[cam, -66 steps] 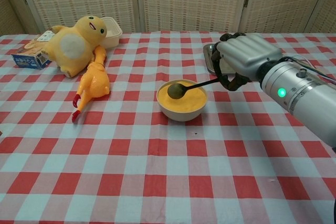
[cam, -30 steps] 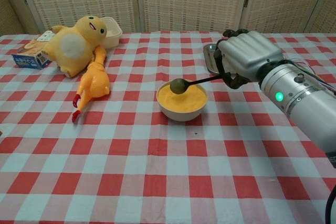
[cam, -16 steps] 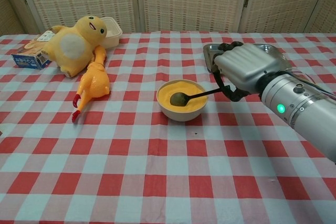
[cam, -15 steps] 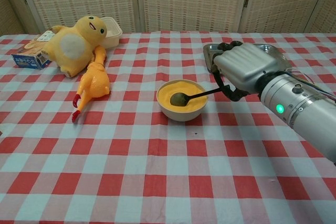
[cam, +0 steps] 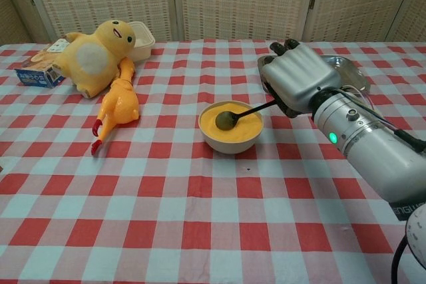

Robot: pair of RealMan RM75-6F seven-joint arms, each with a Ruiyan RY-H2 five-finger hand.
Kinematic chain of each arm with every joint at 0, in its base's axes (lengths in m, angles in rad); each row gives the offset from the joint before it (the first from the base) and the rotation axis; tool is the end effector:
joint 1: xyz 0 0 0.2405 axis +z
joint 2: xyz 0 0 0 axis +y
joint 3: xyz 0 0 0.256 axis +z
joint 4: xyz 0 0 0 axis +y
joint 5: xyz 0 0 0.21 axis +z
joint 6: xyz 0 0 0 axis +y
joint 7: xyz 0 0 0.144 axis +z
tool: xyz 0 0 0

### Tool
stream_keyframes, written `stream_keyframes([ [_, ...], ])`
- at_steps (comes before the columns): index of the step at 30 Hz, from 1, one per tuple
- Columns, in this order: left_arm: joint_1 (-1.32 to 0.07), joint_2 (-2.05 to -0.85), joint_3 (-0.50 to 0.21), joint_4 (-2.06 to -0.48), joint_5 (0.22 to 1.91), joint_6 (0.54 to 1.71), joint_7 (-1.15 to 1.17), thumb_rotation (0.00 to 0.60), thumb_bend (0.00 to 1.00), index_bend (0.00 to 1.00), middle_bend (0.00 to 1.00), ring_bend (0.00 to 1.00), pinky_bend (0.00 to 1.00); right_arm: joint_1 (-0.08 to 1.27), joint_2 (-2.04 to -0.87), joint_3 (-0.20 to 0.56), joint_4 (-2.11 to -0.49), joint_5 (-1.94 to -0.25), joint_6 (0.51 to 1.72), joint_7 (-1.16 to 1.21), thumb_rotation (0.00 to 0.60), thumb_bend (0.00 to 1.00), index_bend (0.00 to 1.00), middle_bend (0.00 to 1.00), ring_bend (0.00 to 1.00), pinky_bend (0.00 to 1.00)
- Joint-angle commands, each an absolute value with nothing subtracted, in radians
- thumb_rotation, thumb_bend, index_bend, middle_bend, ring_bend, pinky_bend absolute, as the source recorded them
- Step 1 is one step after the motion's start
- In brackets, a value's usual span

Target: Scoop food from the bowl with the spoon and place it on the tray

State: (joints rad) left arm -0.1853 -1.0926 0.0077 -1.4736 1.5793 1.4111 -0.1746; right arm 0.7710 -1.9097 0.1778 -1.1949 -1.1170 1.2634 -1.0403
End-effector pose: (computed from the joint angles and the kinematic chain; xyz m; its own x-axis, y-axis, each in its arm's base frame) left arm -0.3216 0.2031 0.1613 0.4078 0.0921 0.9084 0.9076 -0.1500 -0.3922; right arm -0.1181 -0.3367 -0.0720 0.8298 0.1450 0.5389 -0.4942 -0.2576 0.8303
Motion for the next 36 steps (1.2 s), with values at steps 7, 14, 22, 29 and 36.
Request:
stream_keyframes([
  [7, -0.186, -1.089, 0.006, -1.489, 1.580, 1.414, -0.157, 0.600, 0.44, 0.00, 0.00, 0.00, 0.14, 0.732, -1.867, 0.199, -1.260, -1.131, 1.265, -0.926, 0.600, 0.50, 0.88, 0.22, 0.00, 0.10],
  [14, -0.190, -1.092, 0.008, -1.497, 1.581, 1.404, -0.142, 0.600, 0.44, 0.00, 0.00, 0.00, 0.14, 0.733, -1.855, 0.220, -1.240, -1.134, 1.268, -0.925, 0.600, 0.50, 0.88, 0.22, 0.00, 0.11],
  [22, -0.197, -1.095, 0.004, -1.489, 1.569, 1.389, -0.149, 0.600, 0.44, 0.00, 0.00, 0.00, 0.14, 0.774, -1.920, 0.233, -1.105, -1.132, 1.205, -0.905, 0.600, 0.50, 0.88, 0.22, 0.01, 0.11],
  [29, -0.206, -1.099, 0.004, -1.485, 1.572, 1.376, -0.152, 0.600, 0.44, 0.00, 0.00, 0.00, 0.14, 0.773, -1.934, 0.205, -1.068, -1.156, 1.183, -0.901, 0.600, 0.50, 0.88, 0.22, 0.01, 0.11],
  [36, -0.205, -1.103, 0.007, -1.490, 1.578, 1.380, -0.137, 0.600, 0.44, 0.00, 0.00, 0.00, 0.14, 0.747, -1.879, 0.178, -1.177, -1.176, 1.183, -0.907, 0.600, 0.50, 0.89, 0.22, 0.01, 0.11],
])
